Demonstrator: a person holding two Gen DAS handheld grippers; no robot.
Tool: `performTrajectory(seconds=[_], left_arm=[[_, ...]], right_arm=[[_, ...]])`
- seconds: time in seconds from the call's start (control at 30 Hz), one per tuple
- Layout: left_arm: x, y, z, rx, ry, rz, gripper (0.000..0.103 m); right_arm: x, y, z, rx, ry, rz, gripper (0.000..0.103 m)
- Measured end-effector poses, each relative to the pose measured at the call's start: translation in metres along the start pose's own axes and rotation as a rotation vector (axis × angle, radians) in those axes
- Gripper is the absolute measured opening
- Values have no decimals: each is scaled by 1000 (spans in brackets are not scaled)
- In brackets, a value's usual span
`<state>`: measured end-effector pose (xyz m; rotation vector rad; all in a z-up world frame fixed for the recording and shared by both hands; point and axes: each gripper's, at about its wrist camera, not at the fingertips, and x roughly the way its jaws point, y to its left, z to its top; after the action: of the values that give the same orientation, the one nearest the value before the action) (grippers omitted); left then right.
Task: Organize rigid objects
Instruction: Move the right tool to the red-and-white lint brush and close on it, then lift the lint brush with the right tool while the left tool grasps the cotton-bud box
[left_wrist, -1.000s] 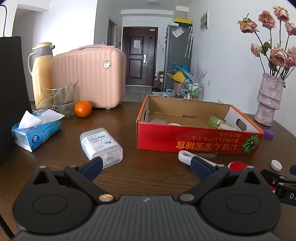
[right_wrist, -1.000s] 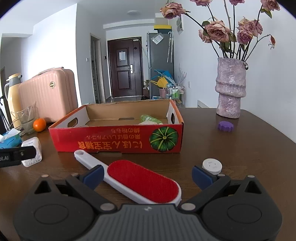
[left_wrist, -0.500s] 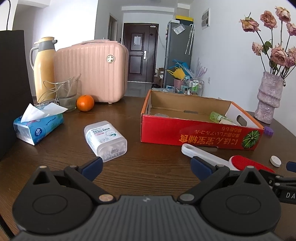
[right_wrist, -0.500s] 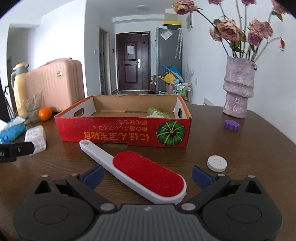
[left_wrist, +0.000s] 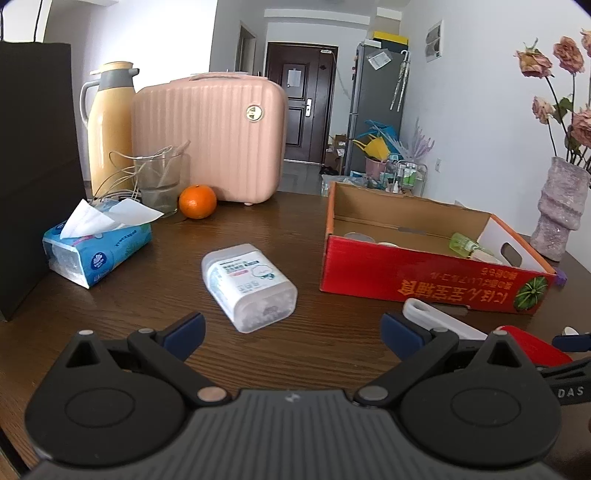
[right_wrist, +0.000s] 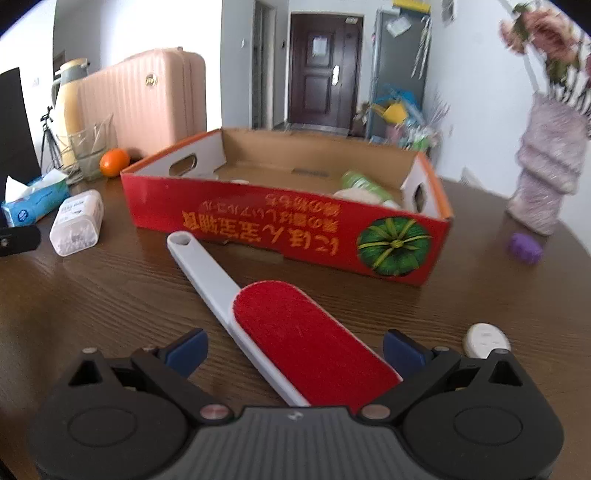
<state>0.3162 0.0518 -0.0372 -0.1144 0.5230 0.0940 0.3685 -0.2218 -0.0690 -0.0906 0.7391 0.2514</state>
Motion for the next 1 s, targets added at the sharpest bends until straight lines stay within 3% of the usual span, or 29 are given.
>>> performTrajectory(seconds=[0.43, 0.6, 0.8, 1.0], left_arm=[[11, 27, 13, -28, 55, -35, 103], [18, 36, 16, -26, 89, -35, 103], [15, 42, 18, -39, 82, -42, 103], [10, 40, 19, -39, 75, -39, 103]], right_arm=[[41, 11, 19, -22, 39, 54, 97], [33, 19, 16, -25, 17, 66, 76], [22, 37, 11, -46, 18, 68, 61], [13, 57, 4, -71, 10, 64, 55]])
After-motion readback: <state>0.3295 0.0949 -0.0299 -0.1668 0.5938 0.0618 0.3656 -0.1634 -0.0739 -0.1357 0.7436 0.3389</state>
